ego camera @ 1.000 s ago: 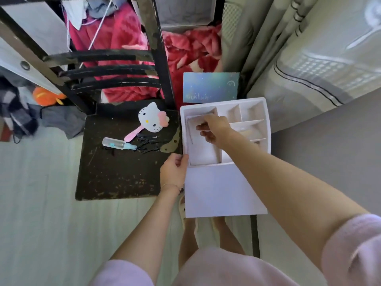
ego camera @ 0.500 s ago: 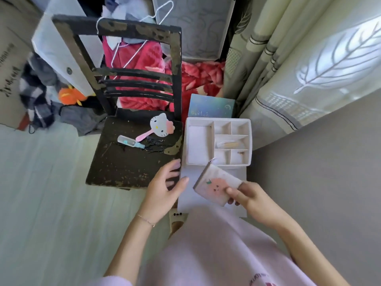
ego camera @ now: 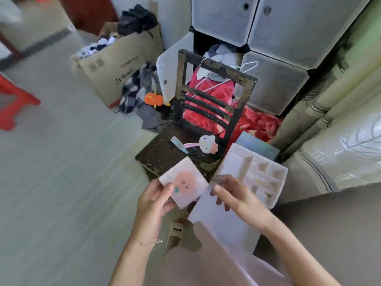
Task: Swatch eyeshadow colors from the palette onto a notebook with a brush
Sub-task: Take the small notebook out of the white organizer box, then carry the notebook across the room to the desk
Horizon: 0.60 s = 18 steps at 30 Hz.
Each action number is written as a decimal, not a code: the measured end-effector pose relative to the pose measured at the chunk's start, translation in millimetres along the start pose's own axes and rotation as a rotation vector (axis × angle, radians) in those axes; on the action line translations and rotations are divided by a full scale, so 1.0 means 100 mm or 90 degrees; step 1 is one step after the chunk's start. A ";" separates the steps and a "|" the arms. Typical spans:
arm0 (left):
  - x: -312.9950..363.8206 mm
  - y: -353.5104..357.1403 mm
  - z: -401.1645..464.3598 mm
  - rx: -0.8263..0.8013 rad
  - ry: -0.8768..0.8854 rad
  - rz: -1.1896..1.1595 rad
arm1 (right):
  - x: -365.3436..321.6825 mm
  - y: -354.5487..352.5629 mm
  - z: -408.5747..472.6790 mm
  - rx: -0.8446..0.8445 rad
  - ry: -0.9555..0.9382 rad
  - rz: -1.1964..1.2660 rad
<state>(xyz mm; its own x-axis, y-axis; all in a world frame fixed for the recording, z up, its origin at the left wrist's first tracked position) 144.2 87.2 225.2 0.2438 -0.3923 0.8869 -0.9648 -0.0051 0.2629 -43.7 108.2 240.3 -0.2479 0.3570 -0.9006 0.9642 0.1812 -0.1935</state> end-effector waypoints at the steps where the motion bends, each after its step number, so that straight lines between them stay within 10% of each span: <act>1: -0.02 -0.06 -0.13 0.039 0.010 -0.036 | -0.04 0.12 0.00 -0.056 0.009 0.021; 9: -0.35 -0.77 -0.93 0.291 0.035 -0.062 | 0.01 1.19 0.00 -0.148 0.094 0.114; 18: -1.00 -2.77 -1.80 0.542 -0.231 0.203 | 0.46 1.71 0.61 -0.117 0.110 -0.298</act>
<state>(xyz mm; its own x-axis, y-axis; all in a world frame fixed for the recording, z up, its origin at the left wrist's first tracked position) 404.8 293.2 131.9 0.0520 -0.7492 0.6603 -0.7635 -0.4560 -0.4573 115.1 99.6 142.2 -0.6752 0.3421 -0.6535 0.7175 0.5103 -0.4742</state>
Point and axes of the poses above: each hand's wrist, its own z-axis towards the middle knuckle, its own y-axis out of the palm, x = y × z, the point moved 5 cm from there along z, towards the middle knuckle, and after that the axes turned 1 degree about -y, right-handed, at the moved point
